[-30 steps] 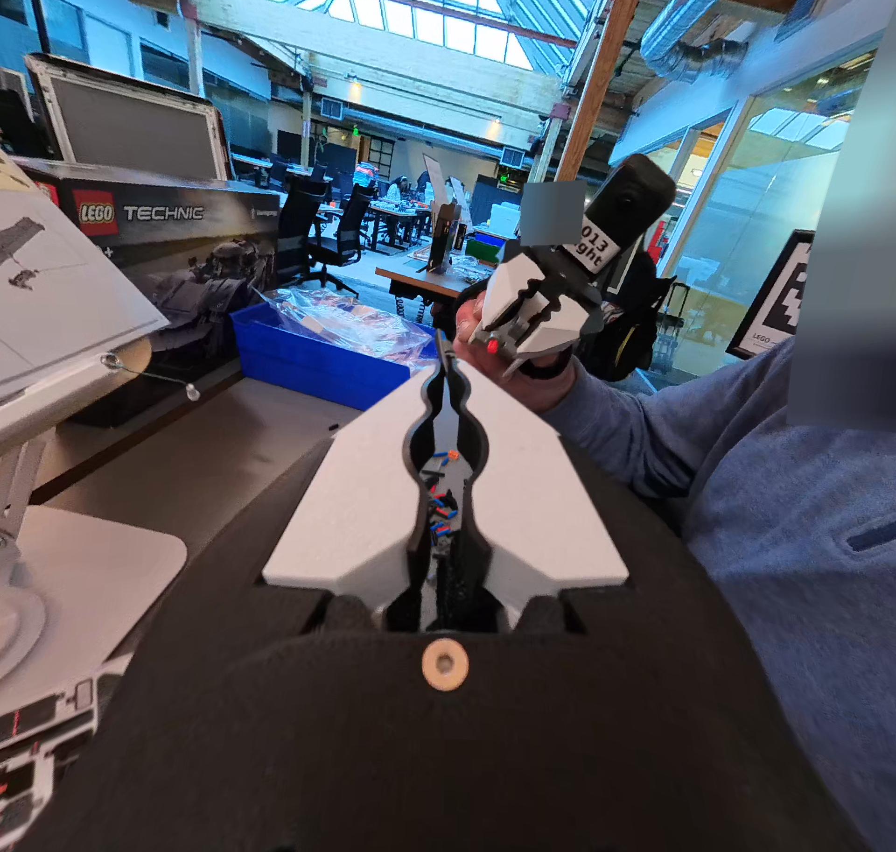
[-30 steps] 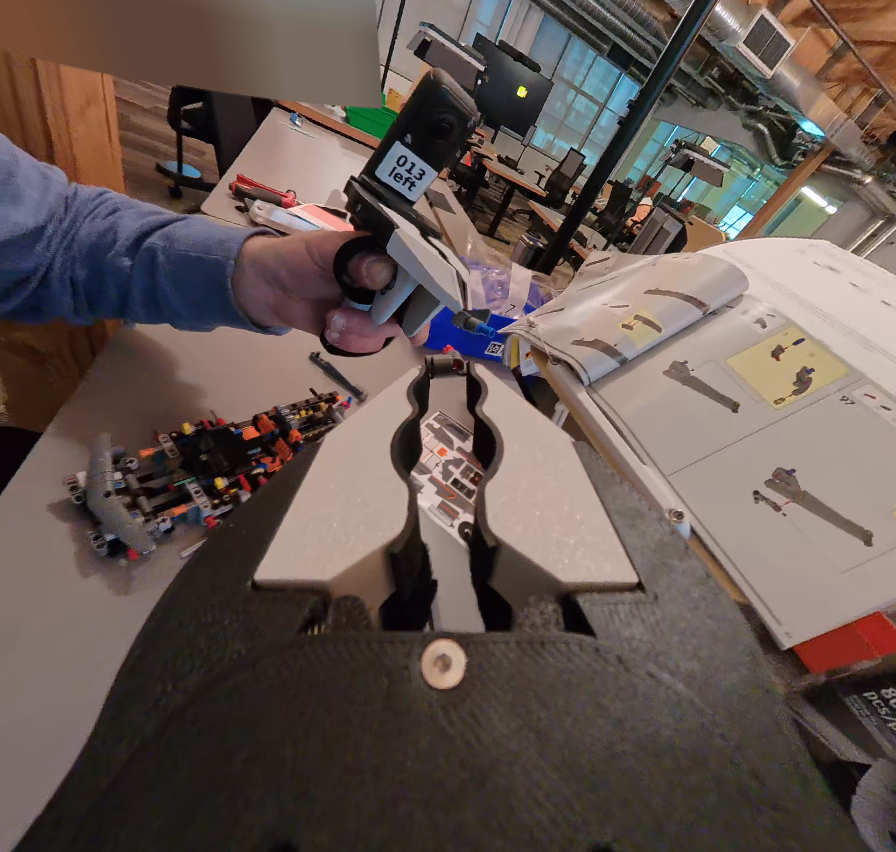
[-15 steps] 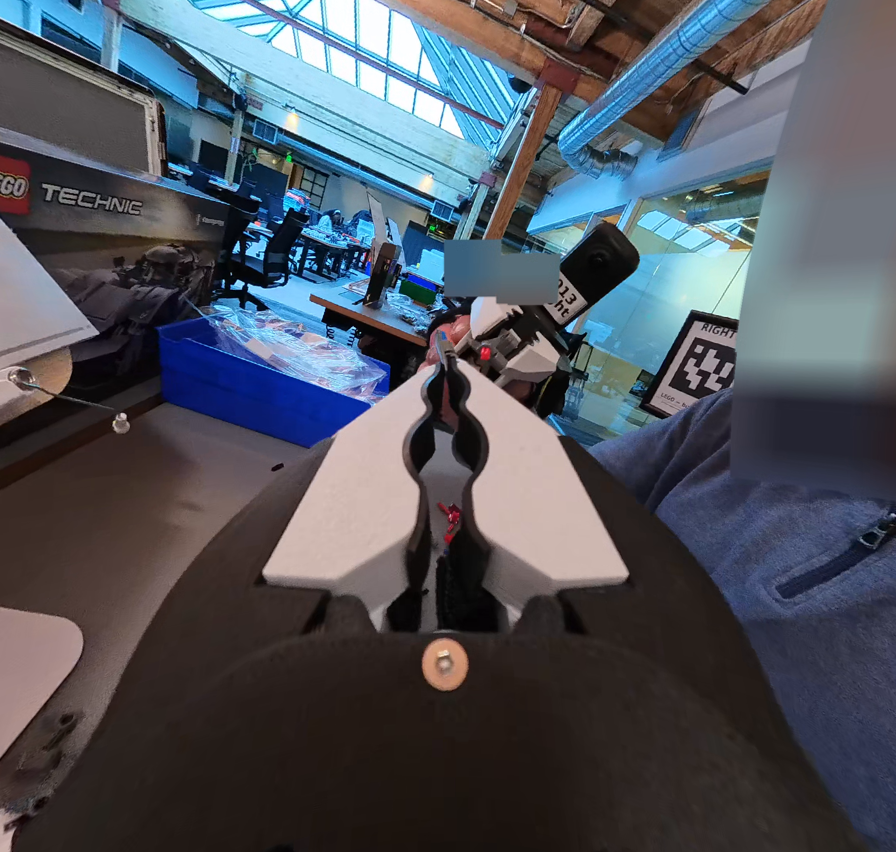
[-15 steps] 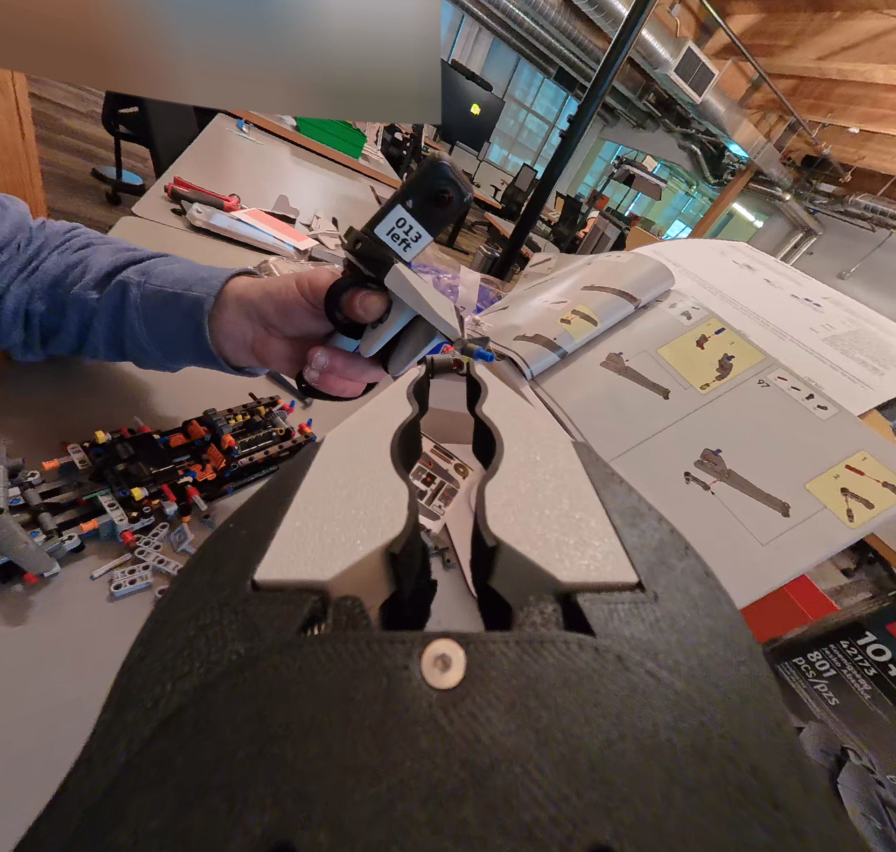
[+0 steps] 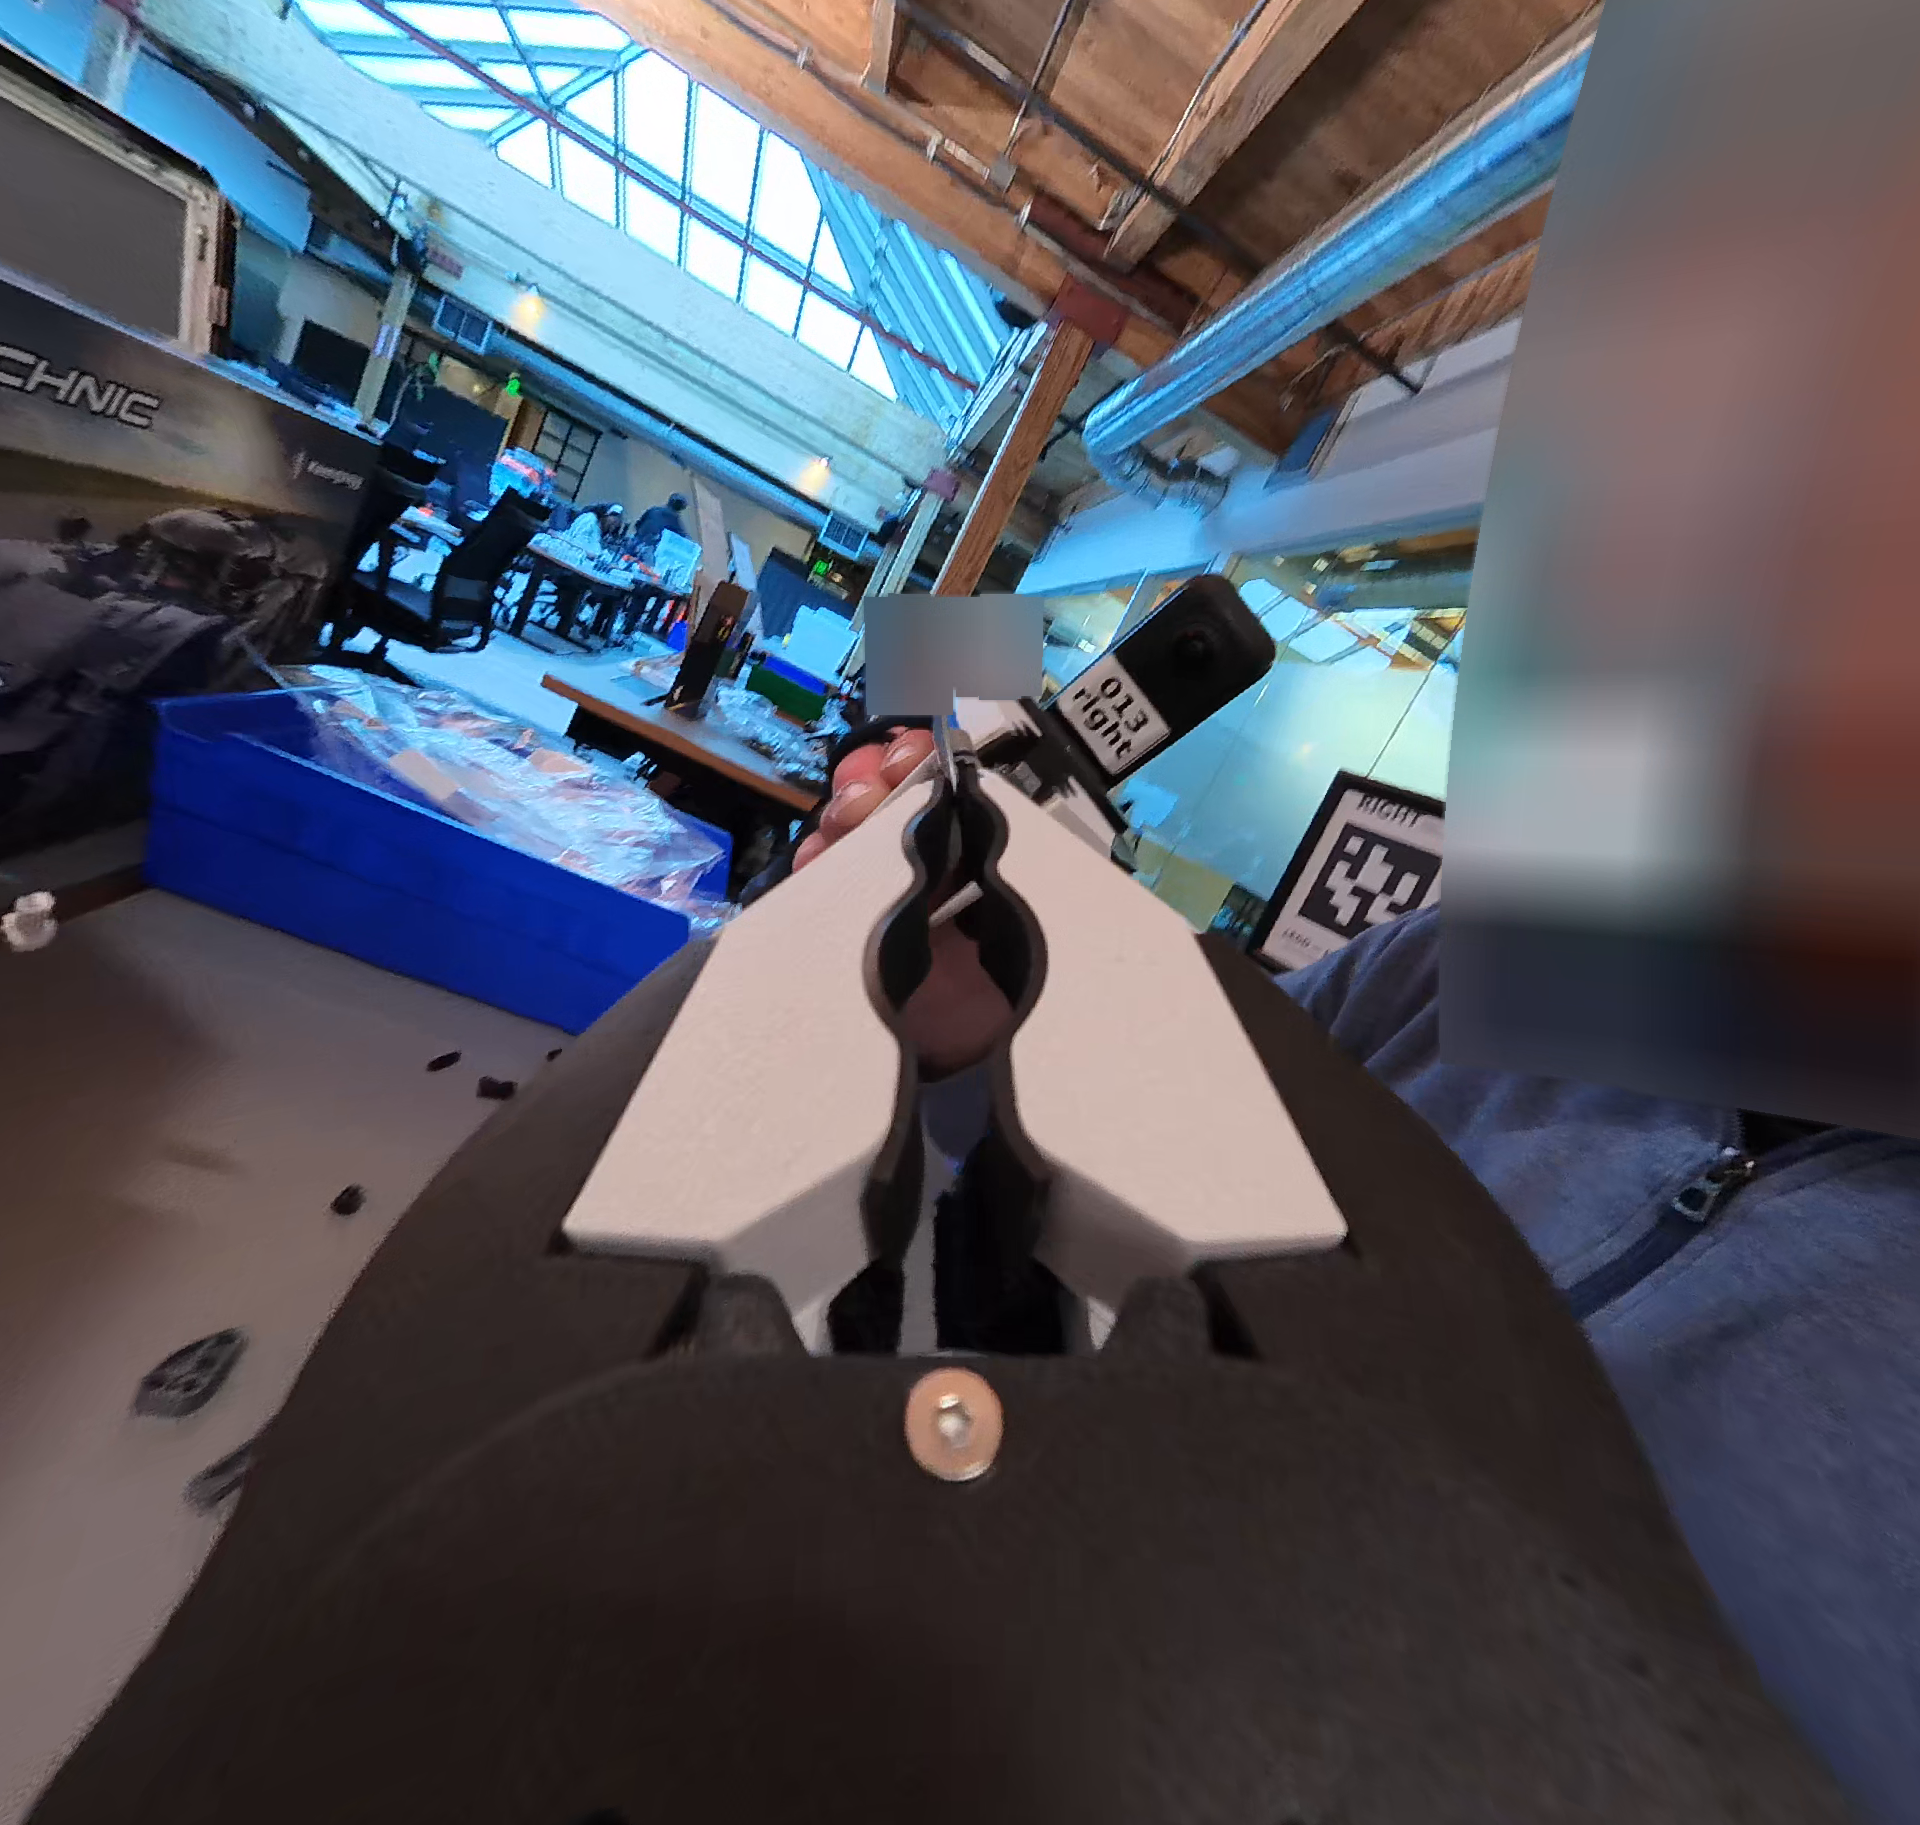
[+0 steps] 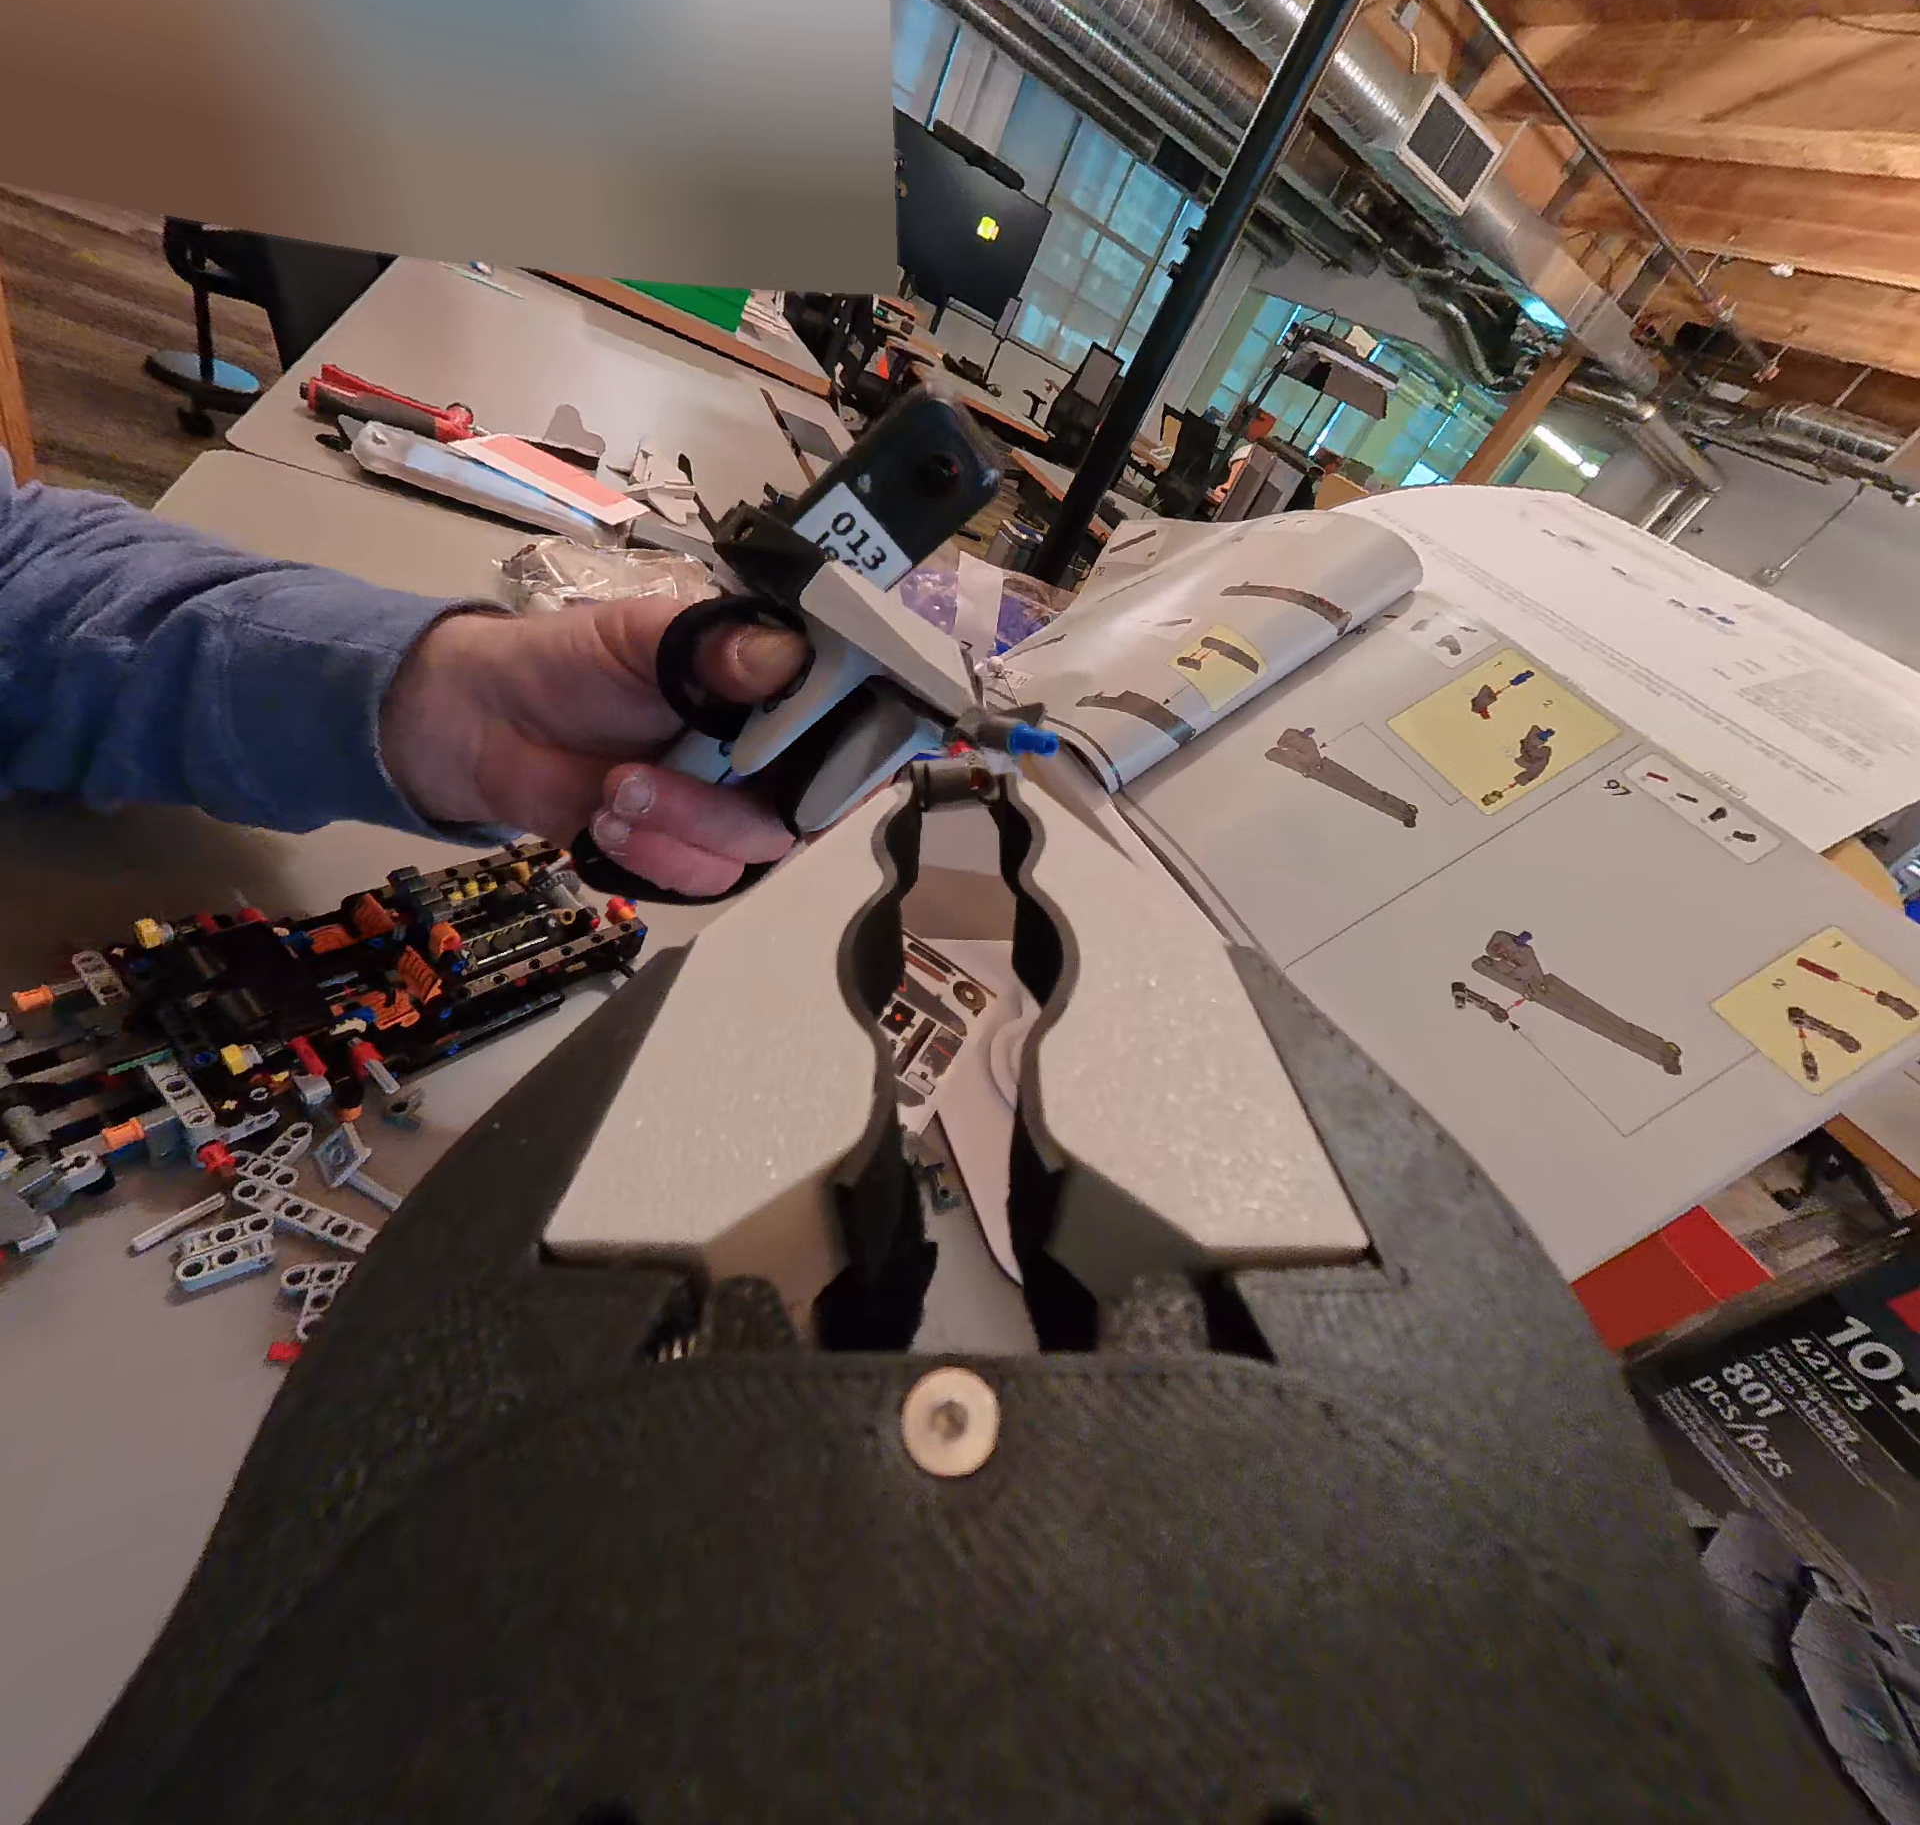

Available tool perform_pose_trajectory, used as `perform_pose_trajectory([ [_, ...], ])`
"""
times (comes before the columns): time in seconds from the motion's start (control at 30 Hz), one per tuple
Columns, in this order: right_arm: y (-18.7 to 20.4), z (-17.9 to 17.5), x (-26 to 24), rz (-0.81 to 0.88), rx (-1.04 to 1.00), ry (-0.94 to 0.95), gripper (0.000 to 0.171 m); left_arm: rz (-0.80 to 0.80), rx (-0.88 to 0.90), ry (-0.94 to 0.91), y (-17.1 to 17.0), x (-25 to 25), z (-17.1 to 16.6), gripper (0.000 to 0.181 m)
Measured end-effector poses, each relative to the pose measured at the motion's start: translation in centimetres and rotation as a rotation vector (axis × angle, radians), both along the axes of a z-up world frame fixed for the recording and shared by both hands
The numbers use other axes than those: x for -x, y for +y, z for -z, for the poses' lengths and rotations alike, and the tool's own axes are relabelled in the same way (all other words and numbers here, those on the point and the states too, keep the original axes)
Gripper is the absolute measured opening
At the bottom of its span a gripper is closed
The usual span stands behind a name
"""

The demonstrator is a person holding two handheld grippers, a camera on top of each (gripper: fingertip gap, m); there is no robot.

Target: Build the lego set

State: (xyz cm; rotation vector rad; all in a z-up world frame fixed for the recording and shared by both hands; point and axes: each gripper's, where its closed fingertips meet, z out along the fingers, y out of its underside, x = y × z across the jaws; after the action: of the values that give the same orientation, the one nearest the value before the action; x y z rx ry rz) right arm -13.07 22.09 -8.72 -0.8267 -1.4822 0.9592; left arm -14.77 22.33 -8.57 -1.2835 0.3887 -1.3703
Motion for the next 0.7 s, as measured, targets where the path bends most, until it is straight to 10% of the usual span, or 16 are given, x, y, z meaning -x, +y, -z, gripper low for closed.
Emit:
perform_pose_trajectory([
  [0.7,-1.6,-2.4,-0.4,0.118,-0.181,0.155,0.011,0.015,-0.036,-0.151,-1.7,-0.5,-2.6,0.0],
])
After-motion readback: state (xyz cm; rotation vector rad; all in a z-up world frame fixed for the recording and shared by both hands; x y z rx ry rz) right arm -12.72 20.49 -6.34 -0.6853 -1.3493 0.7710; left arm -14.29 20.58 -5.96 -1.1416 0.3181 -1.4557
